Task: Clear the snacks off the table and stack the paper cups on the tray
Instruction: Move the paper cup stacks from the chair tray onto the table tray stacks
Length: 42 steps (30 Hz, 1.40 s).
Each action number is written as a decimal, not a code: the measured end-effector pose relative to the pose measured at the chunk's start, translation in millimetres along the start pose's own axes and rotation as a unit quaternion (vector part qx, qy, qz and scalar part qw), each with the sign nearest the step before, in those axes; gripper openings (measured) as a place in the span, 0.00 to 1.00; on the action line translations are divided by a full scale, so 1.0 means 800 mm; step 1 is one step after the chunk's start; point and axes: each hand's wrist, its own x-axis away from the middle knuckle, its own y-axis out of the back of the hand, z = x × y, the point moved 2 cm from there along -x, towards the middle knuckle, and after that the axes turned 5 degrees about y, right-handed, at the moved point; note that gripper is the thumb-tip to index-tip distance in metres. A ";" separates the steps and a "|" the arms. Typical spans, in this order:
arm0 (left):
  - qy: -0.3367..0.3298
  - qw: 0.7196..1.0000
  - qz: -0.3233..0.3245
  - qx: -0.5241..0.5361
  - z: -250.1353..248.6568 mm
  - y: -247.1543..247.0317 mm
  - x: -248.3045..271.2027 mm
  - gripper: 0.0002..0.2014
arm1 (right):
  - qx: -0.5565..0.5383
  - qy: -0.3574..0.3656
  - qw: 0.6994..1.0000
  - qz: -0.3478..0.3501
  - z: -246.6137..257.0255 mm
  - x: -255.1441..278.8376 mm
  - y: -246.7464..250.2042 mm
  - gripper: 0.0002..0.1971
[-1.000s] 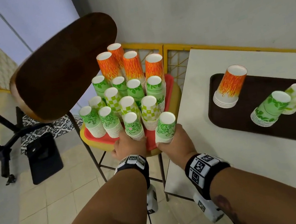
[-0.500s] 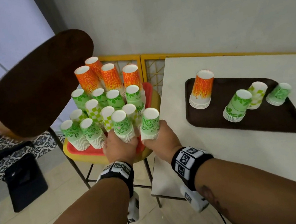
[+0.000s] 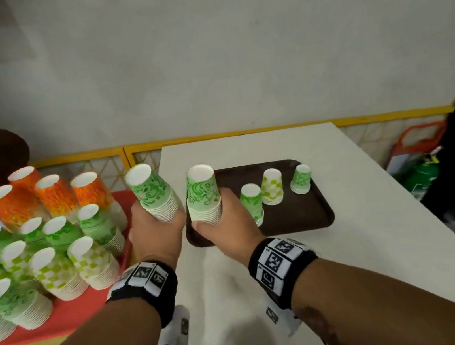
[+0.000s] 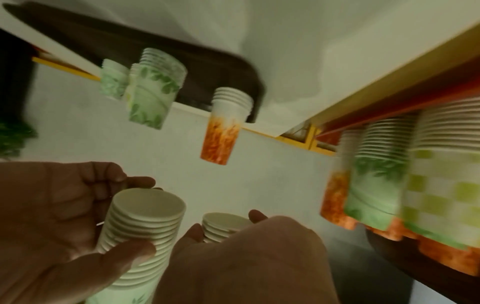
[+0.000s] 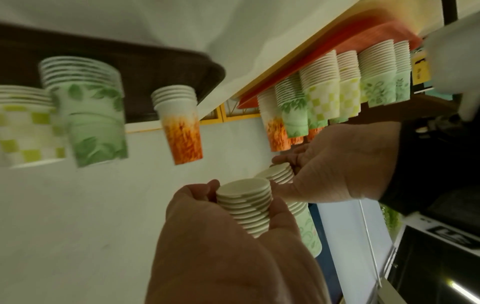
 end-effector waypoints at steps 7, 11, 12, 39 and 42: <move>-0.038 0.997 0.032 0.065 -0.121 -0.145 0.027 0.31 | 0.011 -0.006 0.990 -0.141 -0.057 -0.064 0.162 0.25; -0.001 0.995 0.070 0.069 -0.156 -0.209 0.040 0.30 | 0.021 -0.045 0.981 -0.188 -0.106 -0.113 0.228 0.27; 0.009 0.995 0.078 0.059 -0.158 -0.220 0.042 0.31 | 0.027 -0.061 0.979 -0.193 -0.122 -0.124 0.238 0.27; -0.019 0.990 0.140 0.005 -0.152 -0.300 0.009 0.25 | 0.016 -0.153 0.967 -0.203 -0.304 -0.179 0.207 0.28; -0.017 0.989 0.144 0.007 -0.150 -0.308 0.012 0.25 | 0.021 -0.157 0.968 -0.194 -0.307 -0.173 0.205 0.23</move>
